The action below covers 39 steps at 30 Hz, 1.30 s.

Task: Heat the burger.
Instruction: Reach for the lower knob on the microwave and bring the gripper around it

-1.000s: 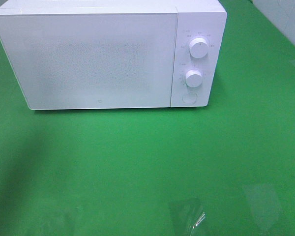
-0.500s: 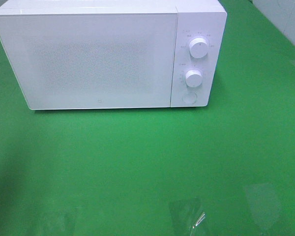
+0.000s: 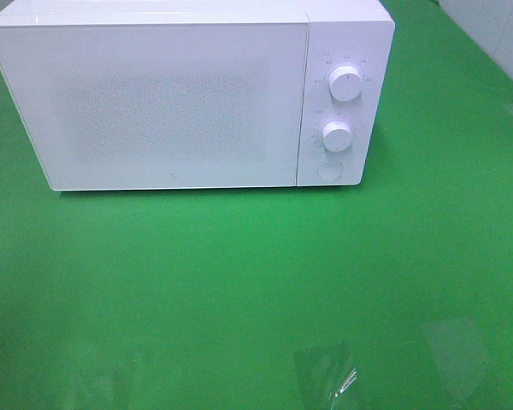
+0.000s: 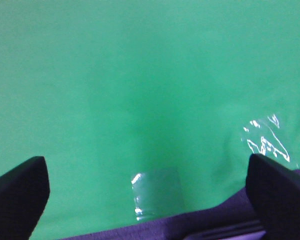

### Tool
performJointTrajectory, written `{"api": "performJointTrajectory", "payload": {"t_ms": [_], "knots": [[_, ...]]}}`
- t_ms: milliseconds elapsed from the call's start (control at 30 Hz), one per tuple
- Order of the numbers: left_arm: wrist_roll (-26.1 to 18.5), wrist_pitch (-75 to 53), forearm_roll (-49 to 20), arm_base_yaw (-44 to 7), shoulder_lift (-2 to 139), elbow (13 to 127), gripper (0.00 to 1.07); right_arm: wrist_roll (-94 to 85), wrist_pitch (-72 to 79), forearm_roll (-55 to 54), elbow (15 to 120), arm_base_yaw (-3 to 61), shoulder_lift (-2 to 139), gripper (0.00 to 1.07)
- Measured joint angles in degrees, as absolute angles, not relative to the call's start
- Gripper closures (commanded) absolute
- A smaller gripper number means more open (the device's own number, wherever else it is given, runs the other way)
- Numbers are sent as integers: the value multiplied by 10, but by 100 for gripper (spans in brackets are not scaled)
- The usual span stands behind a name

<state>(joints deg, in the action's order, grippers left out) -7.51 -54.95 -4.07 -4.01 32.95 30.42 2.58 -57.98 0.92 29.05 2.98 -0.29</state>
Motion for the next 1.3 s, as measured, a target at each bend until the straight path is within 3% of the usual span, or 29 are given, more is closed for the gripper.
{"api": "performJointTrajectory", "payload": {"t_ms": [433,900,1300], "knots": [[-75,-595,-22,-40,174,287,6,26,-580,9,290,30,-3,32],[-75,-595,-63,-26,16,287,6,26,-580,9,290,30,-3,32],[-75,-595,-62,5,-3,287,6,26,-580,9,290,30,-3,32]]}}
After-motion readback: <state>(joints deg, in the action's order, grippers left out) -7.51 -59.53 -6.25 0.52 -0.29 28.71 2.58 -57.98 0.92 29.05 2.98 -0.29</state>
